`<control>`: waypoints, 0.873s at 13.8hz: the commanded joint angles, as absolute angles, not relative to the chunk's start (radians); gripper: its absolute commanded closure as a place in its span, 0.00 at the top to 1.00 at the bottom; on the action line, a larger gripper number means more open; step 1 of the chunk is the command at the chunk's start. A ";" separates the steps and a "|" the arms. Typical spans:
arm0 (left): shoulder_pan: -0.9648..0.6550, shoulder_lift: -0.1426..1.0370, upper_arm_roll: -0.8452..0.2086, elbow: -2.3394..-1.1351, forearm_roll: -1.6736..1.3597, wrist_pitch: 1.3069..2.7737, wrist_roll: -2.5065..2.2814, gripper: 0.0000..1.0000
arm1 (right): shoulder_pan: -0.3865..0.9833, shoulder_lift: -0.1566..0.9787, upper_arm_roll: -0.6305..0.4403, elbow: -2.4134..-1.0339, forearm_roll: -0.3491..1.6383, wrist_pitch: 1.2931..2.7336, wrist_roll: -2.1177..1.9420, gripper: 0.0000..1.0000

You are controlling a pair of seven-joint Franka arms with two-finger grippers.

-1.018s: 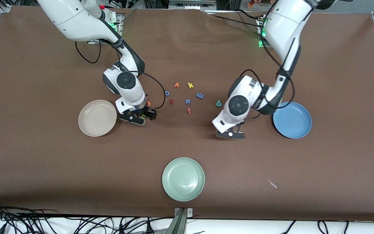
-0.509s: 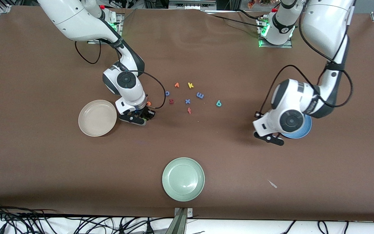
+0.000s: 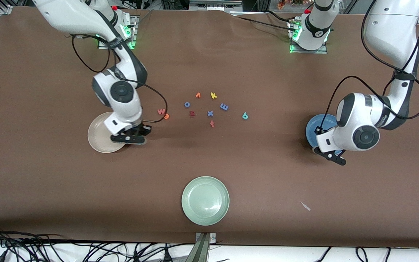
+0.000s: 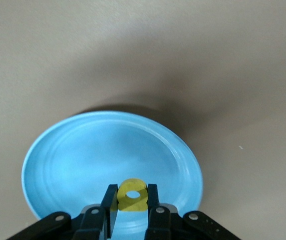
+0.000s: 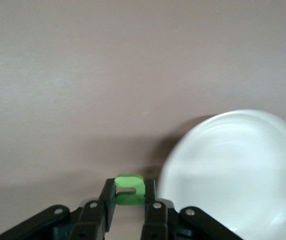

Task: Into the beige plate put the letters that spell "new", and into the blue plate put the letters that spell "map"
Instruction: 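Open both grippers to drop the letters onto their plates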

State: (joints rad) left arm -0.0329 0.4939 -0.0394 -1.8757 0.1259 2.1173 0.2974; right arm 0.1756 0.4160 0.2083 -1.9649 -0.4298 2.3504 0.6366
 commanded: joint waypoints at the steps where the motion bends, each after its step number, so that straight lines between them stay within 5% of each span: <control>1: 0.033 0.356 -0.052 -2.152 0.153 2.372 0.298 0.19 | 0.169 0.296 0.154 -2.049 -0.380 2.306 0.445 0.00; 2: 0.047 0.357 -0.052 -2.166 0.153 2.397 0.295 0.44 | 0.169 0.264 0.131 -2.100 -0.377 2.316 0.416 0.00; 3: 0.048 0.357 -0.052 -2.158 0.153 2.388 0.296 0.99 | 0.169 0.235 0.114 -2.155 -0.364 2.350 0.410 0.00; 7: 0.031 0.345 -0.099 -2.054 0.108 2.199 0.171 1.00 | 0.169 0.178 0.055 -2.371 -0.362 2.598 0.405 0.00; 8: 0.040 0.345 -0.156 -2.054 0.091 2.198 0.094 1.00 | 0.169 0.182 0.054 -2.379 -0.361 2.621 0.405 0.08; 10: 0.035 0.348 -0.236 -2.059 0.062 2.203 -0.051 1.00 | 0.169 0.186 0.054 -2.378 -0.360 2.623 0.414 0.50; 12: 0.032 0.353 -0.313 -2.066 0.046 2.224 -0.170 1.00 | 0.170 0.183 0.057 -2.376 -0.359 2.619 0.429 0.72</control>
